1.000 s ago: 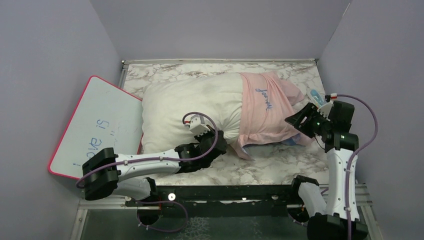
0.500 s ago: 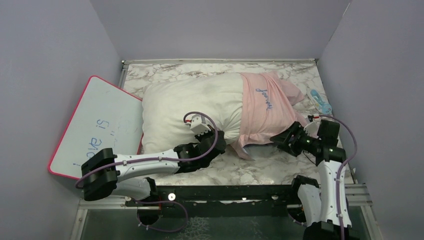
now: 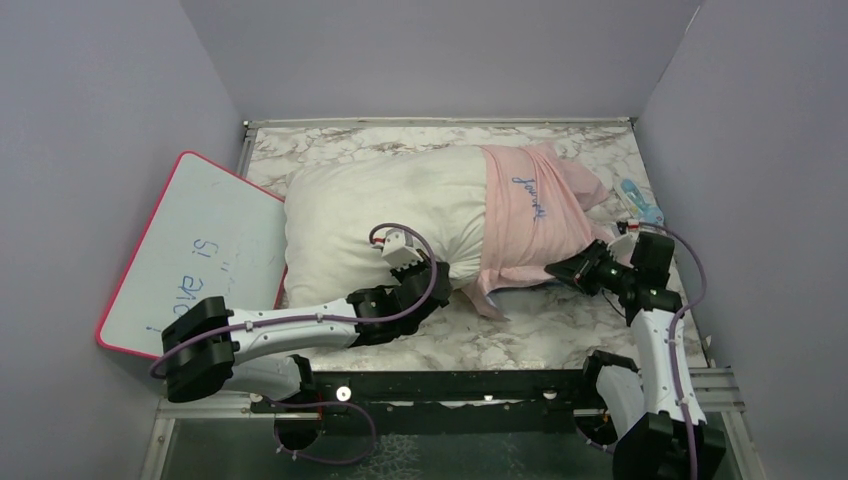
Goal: Remove the pillowcase from the pillow
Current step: Remove the pillow from the pillowcase.
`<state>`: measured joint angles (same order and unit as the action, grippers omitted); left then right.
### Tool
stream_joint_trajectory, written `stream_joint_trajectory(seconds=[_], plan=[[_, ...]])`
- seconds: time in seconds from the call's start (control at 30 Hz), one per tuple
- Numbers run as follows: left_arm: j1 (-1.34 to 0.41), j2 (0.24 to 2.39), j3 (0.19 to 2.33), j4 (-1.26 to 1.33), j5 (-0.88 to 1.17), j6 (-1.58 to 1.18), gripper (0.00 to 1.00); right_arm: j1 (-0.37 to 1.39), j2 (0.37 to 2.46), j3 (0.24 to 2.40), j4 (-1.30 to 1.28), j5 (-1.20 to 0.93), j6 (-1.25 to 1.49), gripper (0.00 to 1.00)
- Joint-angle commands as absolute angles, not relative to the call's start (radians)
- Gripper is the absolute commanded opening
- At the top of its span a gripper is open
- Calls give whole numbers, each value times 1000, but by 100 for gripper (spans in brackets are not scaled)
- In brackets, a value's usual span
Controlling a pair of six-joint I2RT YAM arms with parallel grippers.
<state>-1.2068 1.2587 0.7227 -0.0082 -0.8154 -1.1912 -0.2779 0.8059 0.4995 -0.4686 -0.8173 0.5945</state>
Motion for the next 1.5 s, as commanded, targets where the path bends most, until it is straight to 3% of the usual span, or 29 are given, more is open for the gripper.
stream_joint_trajectory(seconds=[0.0, 0.2, 0.3, 0.4, 0.5, 0.57, 0.67, 0.83, 1.13, 1.47], plan=[[-1204, 1259, 778, -80, -872, -1139, 0, -277, 753, 600, -492, -589, 556, 5], [-1203, 1211, 786, -311, -1032, -1187, 0, -276, 761, 776, -609, 94, 548, 1], [-1202, 1176, 765, -333, -1040, -1192, 0, -276, 813, 848, -615, 191, 543, 1], [-1202, 1165, 750, -327, -1023, -1202, 0, -276, 856, 885, -632, 29, 555, 1], [-1203, 1173, 759, -299, -986, -1177, 0, -276, 860, 852, -585, -398, 529, 9], [-1203, 1180, 755, -252, -958, -1155, 0, -277, 837, 790, -535, -648, 559, 27], [-1203, 1186, 742, -164, -907, -1128, 0, -277, 747, 713, -528, -768, 614, 63], [-1204, 1213, 750, -69, -867, -1078, 0, -276, 638, 689, -633, -795, 584, 87], [-1204, 1247, 770, -16, -837, -1048, 0, -276, 586, 580, -672, -905, 588, 89], [-1204, 1240, 772, -9, -827, -1057, 0, -247, 657, 543, -602, -933, 588, 84]])
